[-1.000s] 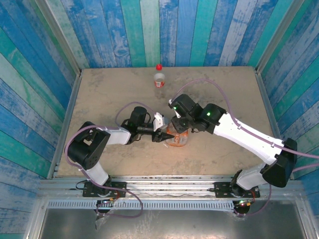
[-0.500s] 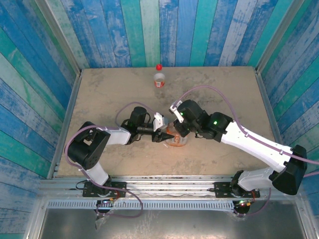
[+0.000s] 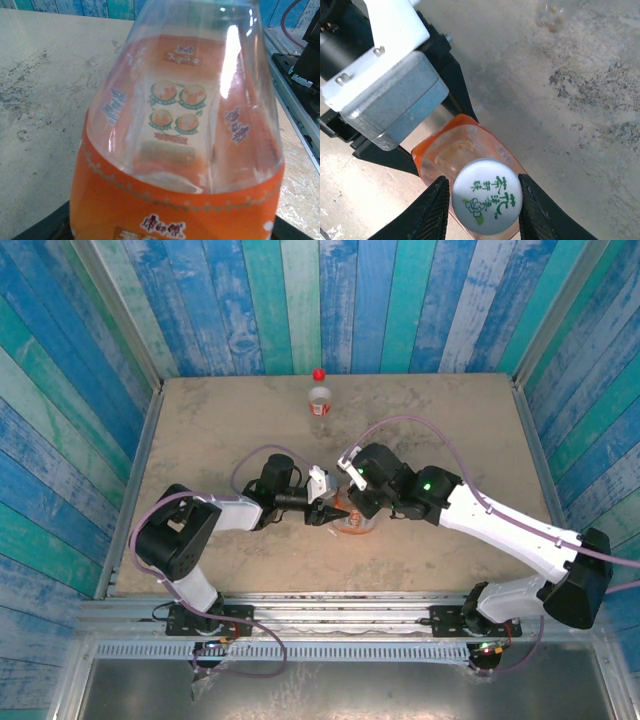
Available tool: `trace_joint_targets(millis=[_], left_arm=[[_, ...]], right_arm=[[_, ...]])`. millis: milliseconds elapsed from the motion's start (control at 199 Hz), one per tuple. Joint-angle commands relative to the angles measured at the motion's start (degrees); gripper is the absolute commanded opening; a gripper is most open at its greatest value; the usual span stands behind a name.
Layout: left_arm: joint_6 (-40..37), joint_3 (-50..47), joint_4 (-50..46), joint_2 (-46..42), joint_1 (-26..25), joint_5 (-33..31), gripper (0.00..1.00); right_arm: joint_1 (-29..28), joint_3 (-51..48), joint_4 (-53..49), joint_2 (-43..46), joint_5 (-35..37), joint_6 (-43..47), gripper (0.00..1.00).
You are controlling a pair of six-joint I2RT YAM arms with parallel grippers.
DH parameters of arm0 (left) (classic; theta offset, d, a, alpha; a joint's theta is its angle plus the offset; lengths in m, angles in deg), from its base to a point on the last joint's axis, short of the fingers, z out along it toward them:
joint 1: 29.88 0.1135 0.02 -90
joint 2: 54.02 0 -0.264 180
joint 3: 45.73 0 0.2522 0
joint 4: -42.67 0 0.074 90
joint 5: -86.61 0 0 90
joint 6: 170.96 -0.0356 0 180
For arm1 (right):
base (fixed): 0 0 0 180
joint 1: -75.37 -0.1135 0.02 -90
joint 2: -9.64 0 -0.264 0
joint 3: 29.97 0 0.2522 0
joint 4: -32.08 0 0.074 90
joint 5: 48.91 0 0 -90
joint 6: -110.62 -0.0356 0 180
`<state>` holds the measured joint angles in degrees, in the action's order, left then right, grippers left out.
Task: Screw on the bottle caps
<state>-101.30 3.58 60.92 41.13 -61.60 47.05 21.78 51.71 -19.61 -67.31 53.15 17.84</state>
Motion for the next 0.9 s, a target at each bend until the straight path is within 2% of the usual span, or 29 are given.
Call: trace_joint_targets(millis=[0,85,175,246,471,677,897], left_arm=[[-0.1,0.3,-0.6,-3.0,0.3,-2.1,0.6],[-0.2,0.2,-0.6,-3.1,0.3,-2.1,0.6],[-0.3,0.0,-0.6,-3.2,0.4,-2.1,0.6],[-0.4,0.1,-0.6,-3.2,0.3,-2.2,0.6],[-0.4,0.0,-0.5,-3.2,0.3,-2.3,0.6],[-0.1,-0.1,-0.2,-3.5,0.3,-2.4,0.61],[1.2,-0.6,2.1,-3.3,0.3,-2.2,0.74]], right_arm=[[-1.2,0.7,-3.8,-0.9,-1.7,0.1,0.4],[-1.2,1.2,-3.8,-1.2,-1.5,0.2,0.43],[-1.2,1.1,-3.8,-1.1,-1.3,-0.1,0.51],[-1.2,0.9,-3.6,-1.1,-1.3,-0.5,0.51],[-1.1,0.5,-3.6,-1.5,-1.8,-1.1,0.37],[-0.8,0.3,-3.6,-1.9,-1.9,-0.9,0.32],[-0.5,-1.3,-2.5,-0.9,-2.0,-1.2,0.32]])
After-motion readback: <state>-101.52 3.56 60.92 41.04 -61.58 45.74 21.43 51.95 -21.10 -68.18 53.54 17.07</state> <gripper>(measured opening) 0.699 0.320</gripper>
